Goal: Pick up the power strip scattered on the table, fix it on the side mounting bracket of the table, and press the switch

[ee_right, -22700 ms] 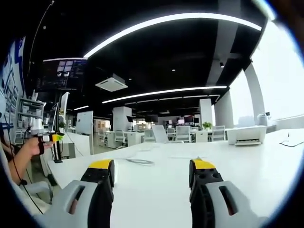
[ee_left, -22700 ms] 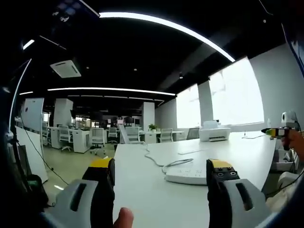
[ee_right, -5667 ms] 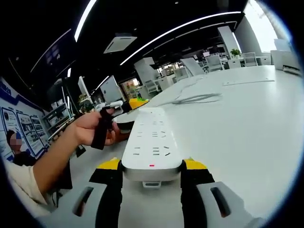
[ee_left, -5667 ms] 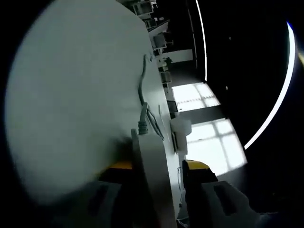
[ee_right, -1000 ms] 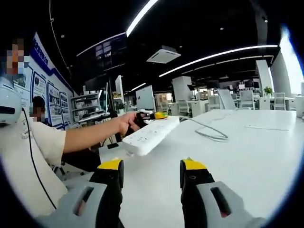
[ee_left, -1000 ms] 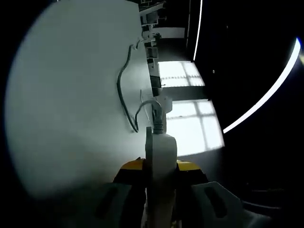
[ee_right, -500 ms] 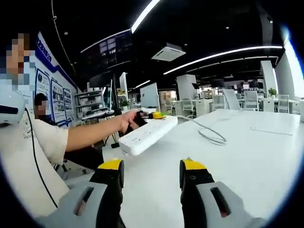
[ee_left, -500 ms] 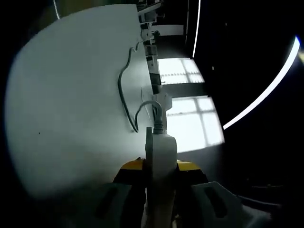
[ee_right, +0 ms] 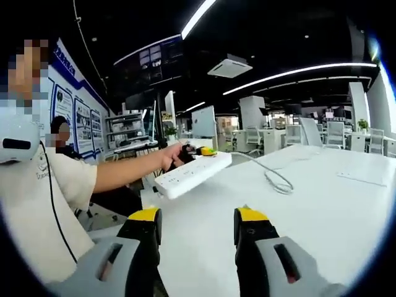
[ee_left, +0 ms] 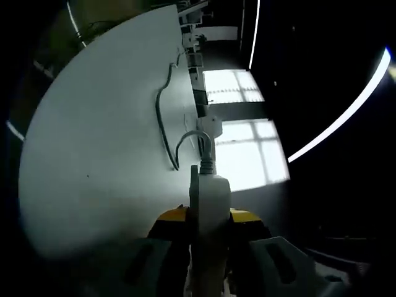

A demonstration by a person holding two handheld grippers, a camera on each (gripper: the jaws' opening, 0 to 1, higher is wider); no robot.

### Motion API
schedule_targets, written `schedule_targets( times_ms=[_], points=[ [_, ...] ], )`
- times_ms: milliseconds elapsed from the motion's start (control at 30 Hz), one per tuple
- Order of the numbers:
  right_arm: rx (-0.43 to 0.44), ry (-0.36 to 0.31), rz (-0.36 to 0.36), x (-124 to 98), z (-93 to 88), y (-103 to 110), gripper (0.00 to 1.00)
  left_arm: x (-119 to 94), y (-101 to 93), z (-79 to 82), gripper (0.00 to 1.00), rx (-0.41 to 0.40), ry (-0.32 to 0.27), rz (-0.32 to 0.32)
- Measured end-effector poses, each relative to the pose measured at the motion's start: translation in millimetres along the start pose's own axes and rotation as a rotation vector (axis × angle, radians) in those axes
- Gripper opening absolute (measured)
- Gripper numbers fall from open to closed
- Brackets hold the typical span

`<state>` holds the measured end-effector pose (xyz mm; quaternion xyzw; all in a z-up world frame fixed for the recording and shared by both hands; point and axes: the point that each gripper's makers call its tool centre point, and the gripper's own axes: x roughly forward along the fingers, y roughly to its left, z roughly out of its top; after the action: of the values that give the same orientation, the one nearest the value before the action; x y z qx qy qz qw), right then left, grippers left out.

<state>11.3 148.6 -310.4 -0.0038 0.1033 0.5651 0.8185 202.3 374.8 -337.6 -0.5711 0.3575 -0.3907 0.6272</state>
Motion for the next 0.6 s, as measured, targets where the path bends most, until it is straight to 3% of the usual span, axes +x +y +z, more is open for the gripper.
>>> schedule_targets(
  times_ms=[233,600],
  points=[
    [-0.013,0.014,0.019,4,-0.7,4,0.43,-18,9.6,19.6,0.26,-0.001,0.001,0.015],
    [-0.012,0.034,0.035,13,-2.6,6,0.43,-30,13.8,36.7,0.26,-0.005,0.047,-0.007]
  ],
)
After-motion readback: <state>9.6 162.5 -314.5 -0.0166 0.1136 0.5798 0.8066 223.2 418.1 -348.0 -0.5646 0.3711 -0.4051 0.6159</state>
